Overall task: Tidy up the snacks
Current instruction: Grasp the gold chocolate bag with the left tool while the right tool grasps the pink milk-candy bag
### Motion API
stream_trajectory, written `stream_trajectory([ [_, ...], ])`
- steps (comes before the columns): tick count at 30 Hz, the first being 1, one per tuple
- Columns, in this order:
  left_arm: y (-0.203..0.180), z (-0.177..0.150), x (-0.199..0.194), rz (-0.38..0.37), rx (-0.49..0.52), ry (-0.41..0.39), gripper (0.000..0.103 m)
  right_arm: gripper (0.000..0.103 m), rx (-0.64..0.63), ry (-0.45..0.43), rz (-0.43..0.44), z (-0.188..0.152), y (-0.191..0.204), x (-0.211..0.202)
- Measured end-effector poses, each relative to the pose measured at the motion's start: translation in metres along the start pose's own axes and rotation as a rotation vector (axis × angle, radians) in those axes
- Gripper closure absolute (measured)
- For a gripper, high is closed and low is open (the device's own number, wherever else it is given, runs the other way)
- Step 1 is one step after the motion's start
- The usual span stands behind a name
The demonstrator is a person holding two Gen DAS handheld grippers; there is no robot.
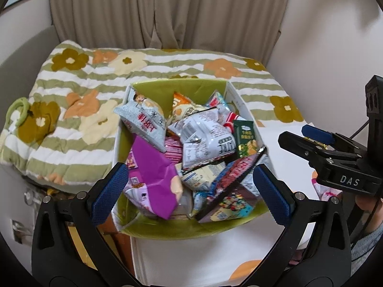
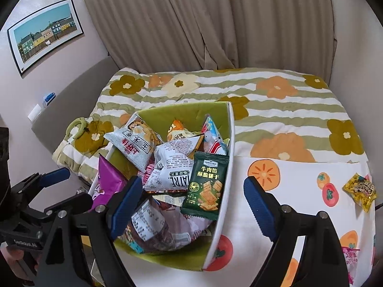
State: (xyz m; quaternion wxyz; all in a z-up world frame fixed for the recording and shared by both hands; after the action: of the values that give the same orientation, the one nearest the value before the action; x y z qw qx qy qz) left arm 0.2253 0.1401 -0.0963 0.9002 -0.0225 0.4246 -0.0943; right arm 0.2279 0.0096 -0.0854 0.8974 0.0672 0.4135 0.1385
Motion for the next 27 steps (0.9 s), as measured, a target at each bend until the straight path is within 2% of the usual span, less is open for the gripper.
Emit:
stream_trajectory([
  [10, -0.066, -0.003, -0.015, -0.035, 0.035, -0.034, 0.000, 0.019, 0.011, -0.045, -0.036, -0.016, -0.036, -0.050],
  [21, -0.184, -0.014, 0.005, -0.122, 0.108, 0.019, 0.000, 0.019, 0.089, -0.042, -0.125, -0.053, -0.130, -0.107],
  [22, -0.193, -0.015, 0.008, -0.127, 0.113, 0.025, 0.000, 0.017, 0.095, -0.040, -0.131, -0.057, -0.139, -0.112],
  [23, -0.203, -0.016, 0.011, -0.133, 0.118, 0.032, 0.000, 0.003, 0.102, -0.035, -0.141, -0.063, -0.150, -0.117],
  [24, -0.216, -0.017, 0.015, -0.139, 0.122, 0.038, 0.000, 0.000, 0.107, -0.033, -0.148, -0.066, -0.158, -0.121],
  [27, -0.250, -0.020, 0.026, -0.158, 0.141, 0.048, 0.000, 0.000, 0.120, -0.032, -0.165, -0.079, -0.185, -0.133],
])
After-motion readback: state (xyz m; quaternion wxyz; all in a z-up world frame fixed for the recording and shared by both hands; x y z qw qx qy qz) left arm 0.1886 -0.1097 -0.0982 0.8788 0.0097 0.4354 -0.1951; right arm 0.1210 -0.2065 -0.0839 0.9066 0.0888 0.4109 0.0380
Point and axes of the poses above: each gripper's, at about its wrist camera, not at the fingertips, and x roughly the way its jaws point, y to its left, z to its top, the point moved 2 cm from there along x, roughly the way its jaws point, and after that the axes turned 2 degrees about z, right-handed, at the moved point
